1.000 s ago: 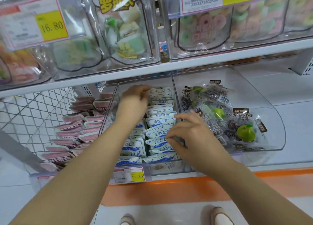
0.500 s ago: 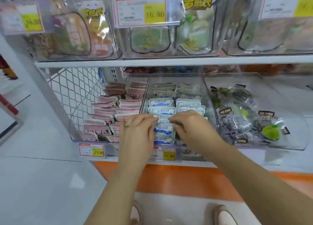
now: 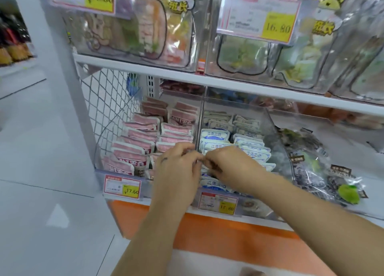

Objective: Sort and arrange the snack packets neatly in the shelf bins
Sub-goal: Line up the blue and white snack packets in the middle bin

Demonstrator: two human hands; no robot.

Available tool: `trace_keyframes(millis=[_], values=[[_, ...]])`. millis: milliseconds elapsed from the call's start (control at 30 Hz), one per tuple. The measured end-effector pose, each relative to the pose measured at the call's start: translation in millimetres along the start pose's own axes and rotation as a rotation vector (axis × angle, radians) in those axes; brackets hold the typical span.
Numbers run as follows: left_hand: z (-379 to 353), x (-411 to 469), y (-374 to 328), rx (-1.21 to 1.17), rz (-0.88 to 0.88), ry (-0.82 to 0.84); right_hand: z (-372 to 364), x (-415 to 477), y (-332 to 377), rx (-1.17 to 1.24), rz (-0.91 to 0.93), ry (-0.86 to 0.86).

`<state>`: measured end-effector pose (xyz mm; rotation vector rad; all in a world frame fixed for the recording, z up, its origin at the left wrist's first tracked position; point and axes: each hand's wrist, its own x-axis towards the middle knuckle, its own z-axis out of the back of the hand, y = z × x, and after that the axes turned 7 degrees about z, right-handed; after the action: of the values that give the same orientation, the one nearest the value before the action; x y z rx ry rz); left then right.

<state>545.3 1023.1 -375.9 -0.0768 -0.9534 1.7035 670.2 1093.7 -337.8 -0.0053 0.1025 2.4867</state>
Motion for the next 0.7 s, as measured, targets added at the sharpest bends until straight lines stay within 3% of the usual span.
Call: trace_keyframes(millis=[100,200,333,500,600,700], values=[[4.2,2.5,-1.8,-0.031,0.025,-0.001,-7.7,-10.2,-3.1,0.077,-0.018,-0.056],[6.7,3.2,-5.2,-0.05,0.051,0.011,9.9,-1.4,-9.9,0.151,0.008,0.097],[10.1,6.6,-4.2,-0.082,0.084,0.039,32.7,22.9,-30.8,0.196,-0.085,-0.084],[13.9,8.7,-4.3,-0.119,0.099,0.072,16.7,39.5,-40.6,0.031,-0.183,0.261],[15.2,9.6,-4.4,-0.097,0.111,0.107,16.3,40.6,-39.4,0.114,-0.113,0.175],[15.0,11.1,-3.0,-0.076,0.115,0.129,11.3,31.9,-32.0,-0.034,-0.021,0.042]])
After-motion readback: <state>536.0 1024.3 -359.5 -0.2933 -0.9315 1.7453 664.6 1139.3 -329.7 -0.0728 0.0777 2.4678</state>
